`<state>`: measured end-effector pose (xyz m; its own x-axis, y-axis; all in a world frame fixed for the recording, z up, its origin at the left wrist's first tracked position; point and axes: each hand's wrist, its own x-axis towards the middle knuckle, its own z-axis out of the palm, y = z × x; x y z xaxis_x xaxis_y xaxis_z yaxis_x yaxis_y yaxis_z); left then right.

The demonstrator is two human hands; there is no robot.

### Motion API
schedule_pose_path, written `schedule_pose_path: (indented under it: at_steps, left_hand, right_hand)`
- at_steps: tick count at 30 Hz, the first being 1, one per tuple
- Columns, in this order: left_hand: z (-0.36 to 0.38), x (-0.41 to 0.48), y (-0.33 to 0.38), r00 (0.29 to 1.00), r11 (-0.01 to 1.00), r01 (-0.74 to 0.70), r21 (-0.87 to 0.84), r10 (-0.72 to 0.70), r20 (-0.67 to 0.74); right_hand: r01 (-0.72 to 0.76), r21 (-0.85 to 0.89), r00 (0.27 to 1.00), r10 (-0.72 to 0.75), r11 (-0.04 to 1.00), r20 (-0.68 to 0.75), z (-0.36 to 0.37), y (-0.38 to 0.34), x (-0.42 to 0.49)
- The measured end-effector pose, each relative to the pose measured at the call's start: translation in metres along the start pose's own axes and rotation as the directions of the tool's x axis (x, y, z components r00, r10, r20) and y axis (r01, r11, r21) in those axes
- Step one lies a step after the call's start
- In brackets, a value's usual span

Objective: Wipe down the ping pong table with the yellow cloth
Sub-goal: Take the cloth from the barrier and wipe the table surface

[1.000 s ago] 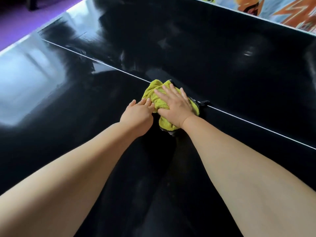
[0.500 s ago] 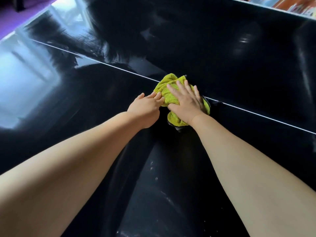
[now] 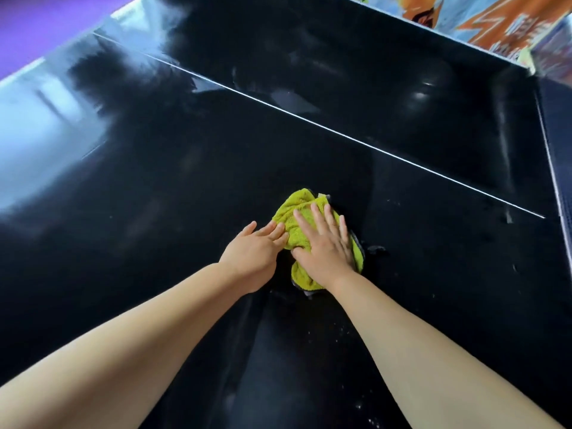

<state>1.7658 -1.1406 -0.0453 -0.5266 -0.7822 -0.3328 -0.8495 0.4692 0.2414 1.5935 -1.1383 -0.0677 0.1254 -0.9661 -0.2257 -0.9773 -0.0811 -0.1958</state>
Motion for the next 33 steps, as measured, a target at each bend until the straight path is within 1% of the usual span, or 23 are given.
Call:
schedule_pose_path:
  at_steps: [6, 11, 18, 20, 22, 27, 30, 33]
  left_hand:
    - [0.040, -0.123, -0.005, 1.000, 1.000, 0.020, -0.015, -0.020, -0.011]
    - [0.073, -0.217, -0.008, 0.998, 0.995, 0.062, -0.073, -0.063, -0.016]
    - [0.104, -0.307, 0.005, 0.992, 0.988, 0.127, -0.091, -0.127, 0.010]
    - [0.111, -0.327, 0.011, 0.992, 0.988, 0.124, -0.096, -0.123, 0.018]
    - [0.117, -0.345, 0.019, 0.991, 0.985, 0.136, -0.109, -0.135, 0.024]
    - [0.131, -0.372, 0.046, 0.989, 0.985, 0.141, -0.104, -0.135, 0.061]
    - [0.134, -0.371, 0.066, 0.991, 0.989, 0.092, -0.115, -0.080, 0.105]
    - [0.132, -0.357, 0.087, 0.992, 0.993, 0.038, -0.113, -0.023, 0.127]
  right_hand:
    - [0.028, -0.051, 0.999, -0.026, 0.998, 0.037, 0.037, -0.074, -0.090]
    - [0.095, -0.096, 0.992, -0.086, 0.991, 0.092, 0.059, -0.129, -0.158]
    - [0.214, -0.155, 0.969, -0.189, 0.964, 0.158, 0.081, -0.169, -0.228]
    - [0.264, -0.164, 0.957, -0.237, 0.950, 0.168, 0.087, -0.170, -0.243]
    - [0.323, -0.154, 0.942, -0.301, 0.934, 0.149, 0.091, -0.167, -0.257]
    - [0.480, -0.085, 0.876, -0.472, 0.873, 0.095, 0.098, -0.149, -0.284]
    - [0.560, -0.003, 0.828, -0.560, 0.828, 0.044, 0.095, -0.124, -0.295]
    - [0.616, 0.016, 0.786, -0.616, 0.787, 0.056, 0.090, -0.093, -0.292]
